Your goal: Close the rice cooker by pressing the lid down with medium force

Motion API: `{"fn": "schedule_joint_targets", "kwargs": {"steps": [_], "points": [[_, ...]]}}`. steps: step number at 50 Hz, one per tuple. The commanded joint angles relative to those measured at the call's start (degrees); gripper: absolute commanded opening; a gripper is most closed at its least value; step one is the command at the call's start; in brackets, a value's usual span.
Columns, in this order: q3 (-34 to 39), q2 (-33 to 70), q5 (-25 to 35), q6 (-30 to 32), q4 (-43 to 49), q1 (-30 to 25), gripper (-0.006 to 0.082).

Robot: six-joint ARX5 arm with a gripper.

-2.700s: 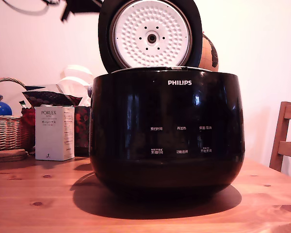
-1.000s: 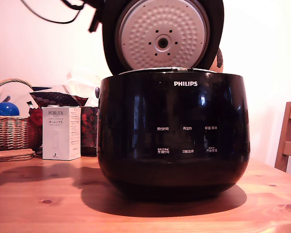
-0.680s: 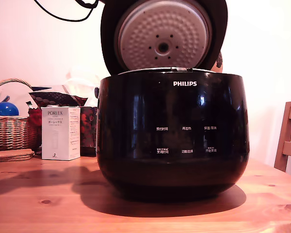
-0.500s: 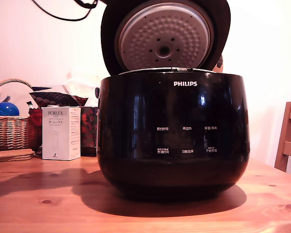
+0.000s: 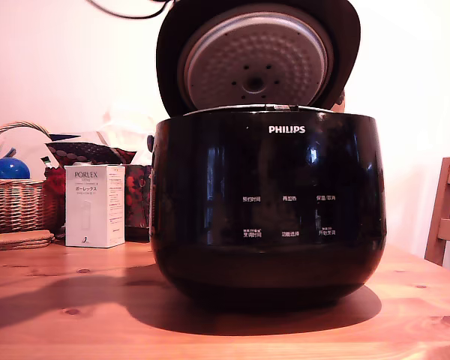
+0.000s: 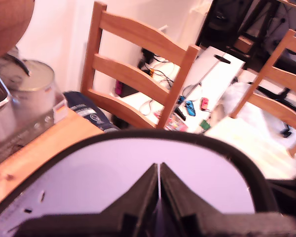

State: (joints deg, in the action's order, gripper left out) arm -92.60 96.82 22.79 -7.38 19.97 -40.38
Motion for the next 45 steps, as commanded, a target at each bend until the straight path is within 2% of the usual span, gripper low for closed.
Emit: {"fn": "schedule_joint_targets", "kwargs": {"steps": [1, 16, 30, 45], "points": [[2.6, -0.4, -1.1, -0.2, -1.6, -1.1, -0.0024], [11.5, -1.6, -7.0, -4.1, -7.5, -3.7, -0.0024], [21.5, -8.8, -17.1, -4.8, -15.0, -7.7, -0.0024], [25.9, -10.7, -22.4, -6.7, -14.8, -12.9, -0.0024]]}}
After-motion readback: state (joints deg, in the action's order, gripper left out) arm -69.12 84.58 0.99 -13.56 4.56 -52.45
